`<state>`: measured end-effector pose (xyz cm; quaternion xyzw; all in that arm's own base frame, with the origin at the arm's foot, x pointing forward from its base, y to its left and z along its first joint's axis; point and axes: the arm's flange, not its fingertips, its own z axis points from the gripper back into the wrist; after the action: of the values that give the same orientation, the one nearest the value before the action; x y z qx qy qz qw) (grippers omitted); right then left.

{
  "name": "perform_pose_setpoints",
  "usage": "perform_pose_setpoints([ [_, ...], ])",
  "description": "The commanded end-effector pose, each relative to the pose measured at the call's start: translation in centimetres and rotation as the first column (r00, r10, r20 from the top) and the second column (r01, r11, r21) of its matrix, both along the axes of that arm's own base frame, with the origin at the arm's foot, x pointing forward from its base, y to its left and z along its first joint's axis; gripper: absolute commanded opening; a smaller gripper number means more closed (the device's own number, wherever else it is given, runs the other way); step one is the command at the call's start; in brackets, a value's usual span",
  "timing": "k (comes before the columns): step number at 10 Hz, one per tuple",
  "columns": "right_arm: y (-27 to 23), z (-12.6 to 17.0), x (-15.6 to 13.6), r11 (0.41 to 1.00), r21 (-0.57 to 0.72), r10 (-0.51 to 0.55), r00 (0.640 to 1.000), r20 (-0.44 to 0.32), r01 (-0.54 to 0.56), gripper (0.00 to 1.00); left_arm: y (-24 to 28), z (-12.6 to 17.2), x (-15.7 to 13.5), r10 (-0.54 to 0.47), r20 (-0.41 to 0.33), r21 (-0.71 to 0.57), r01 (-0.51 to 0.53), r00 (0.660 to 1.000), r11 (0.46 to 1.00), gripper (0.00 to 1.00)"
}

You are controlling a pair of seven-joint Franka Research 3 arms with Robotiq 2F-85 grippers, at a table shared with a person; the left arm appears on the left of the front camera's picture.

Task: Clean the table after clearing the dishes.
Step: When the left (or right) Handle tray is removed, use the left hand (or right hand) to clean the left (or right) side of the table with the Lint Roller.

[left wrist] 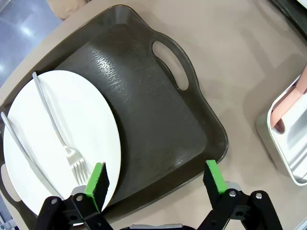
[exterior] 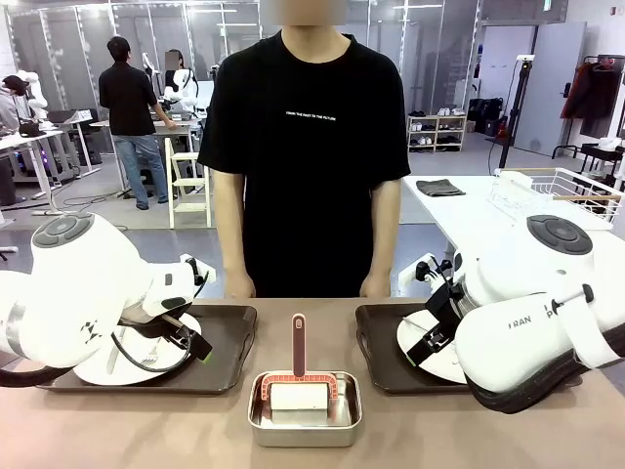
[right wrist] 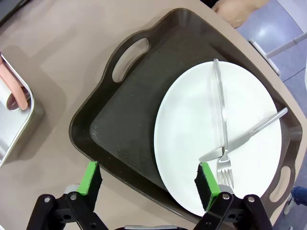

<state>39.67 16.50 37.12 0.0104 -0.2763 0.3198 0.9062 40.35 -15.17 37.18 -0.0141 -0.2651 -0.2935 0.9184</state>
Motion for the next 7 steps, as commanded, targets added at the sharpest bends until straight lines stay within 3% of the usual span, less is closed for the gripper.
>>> perform_pose_setpoints([
  [1, 0.0, 0.0, 0.0, 1.000, 0.001, 0.000, 1.000, 0.000, 0.000, 1.00, 0.0, 0.0, 0.0, 0.001, 0.000, 0.000, -0.001, 1.000, 1.000, 1.00],
  [6, 0.0, 0.0, 0.0, 1.000, 0.000, 0.000, 1.000, 0.000, 0.000, 1.00, 0.0, 0.0, 0.0, 0.000, 0.000, 0.000, 0.000, 1.000, 1.000, 1.00],
  [7, -0.5, 2.2, 2.1, 0.999, -0.020, -0.032, 0.997, 0.077, 0.033, 1.00, 0.3, 1.5, 1.3, -0.002, 0.035, 0.037, 0.001, 0.999, 0.999, 1.00],
])
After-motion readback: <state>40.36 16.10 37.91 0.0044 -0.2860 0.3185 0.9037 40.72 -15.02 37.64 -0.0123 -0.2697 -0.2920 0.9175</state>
